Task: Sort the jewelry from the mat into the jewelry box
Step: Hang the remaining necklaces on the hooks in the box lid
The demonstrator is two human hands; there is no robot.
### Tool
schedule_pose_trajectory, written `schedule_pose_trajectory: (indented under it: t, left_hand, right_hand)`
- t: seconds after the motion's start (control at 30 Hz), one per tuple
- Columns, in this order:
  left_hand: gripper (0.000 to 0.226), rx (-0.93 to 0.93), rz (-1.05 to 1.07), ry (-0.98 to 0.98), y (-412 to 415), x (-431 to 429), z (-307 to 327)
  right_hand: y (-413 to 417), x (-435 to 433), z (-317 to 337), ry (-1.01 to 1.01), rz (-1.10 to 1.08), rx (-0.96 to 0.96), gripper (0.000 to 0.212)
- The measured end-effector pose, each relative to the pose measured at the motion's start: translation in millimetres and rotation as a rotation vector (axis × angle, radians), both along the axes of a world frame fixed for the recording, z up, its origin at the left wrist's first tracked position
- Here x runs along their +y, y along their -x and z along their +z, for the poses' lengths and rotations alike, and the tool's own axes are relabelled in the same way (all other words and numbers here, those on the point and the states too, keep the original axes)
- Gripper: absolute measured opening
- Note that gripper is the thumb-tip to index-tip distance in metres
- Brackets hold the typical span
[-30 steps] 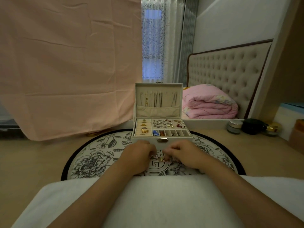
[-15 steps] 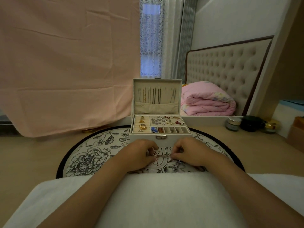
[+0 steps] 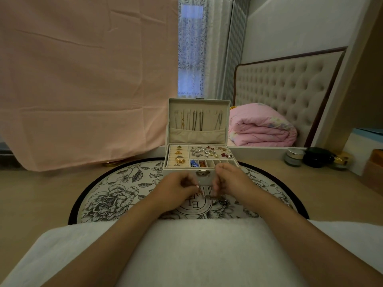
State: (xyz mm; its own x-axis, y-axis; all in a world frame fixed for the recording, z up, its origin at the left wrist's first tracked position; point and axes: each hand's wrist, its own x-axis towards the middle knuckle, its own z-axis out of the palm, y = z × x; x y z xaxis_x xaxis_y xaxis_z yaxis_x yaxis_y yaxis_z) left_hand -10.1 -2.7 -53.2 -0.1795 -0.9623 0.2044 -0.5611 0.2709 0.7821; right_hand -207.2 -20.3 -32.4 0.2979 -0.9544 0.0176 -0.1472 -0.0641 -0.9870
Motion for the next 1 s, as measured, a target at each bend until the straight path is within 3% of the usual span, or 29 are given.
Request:
schedule_pose_trajectory:
  t: [0.07,0.17,0.27,0.37,0.4,0.6,0.7,0.8,0.93,1.0]
  left_hand:
    - [0.008,0.238,-0.036,-0.091,-1.3,0.4,6.7]
    - [0.016,0.412,-0.087,-0.21,-4.5,1.7,15.9]
    - [0.018,0.356,-0.054,-0.234,-9.6,2.7,21.3]
    - [0.013,0.018,0.049,-0.073,-18.6,-3.5,19.1]
    - [0.011,-0.019,0.064,-0.045,-20.8,-4.8,18.5]
    - [0.01,0.32,0.09,-0.093,-19.6,-5.9,21.3]
    - [0.016,0.347,0.111,-0.089,-20.6,-7.2,20.7]
    - [0.017,0.4,0.069,-0.04,-17.8,-5.2,23.3]
    - [0.014,0.452,-0.035,-0.054,-6.8,1.8,32.2]
    - [0.013,0.483,-0.075,-0.051,-2.5,4.1,35.1]
  right_hand:
    - [1.3,-0.6,2.7,-0.036,-0.02,-0.068,0.02]
    - [5.9,-3.4,5.4,0.108,-0.134,0.13,0.022]
    - [11.0,-6.3,3.4,0.305,-0.205,0.343,0.017]
    - [17.3,-9.8,-1.0,0.408,-0.254,0.537,0.01]
    - [19.6,-10.9,-2.3,0.427,-0.258,0.601,0.009]
    - [27.3,-11.3,-8.0,0.445,-0.24,0.99,0.026]
    - [26.8,-9.9,-8.3,0.396,-0.216,1.076,0.033]
    - [21.7,-7.3,-8.8,0.41,-0.174,1.121,0.026]
    - [13.4,-3.2,-5.8,0.5,-0.112,1.084,0.008]
    - [8.6,-2.0,-4.7,0.548,-0.085,0.999,0.013]
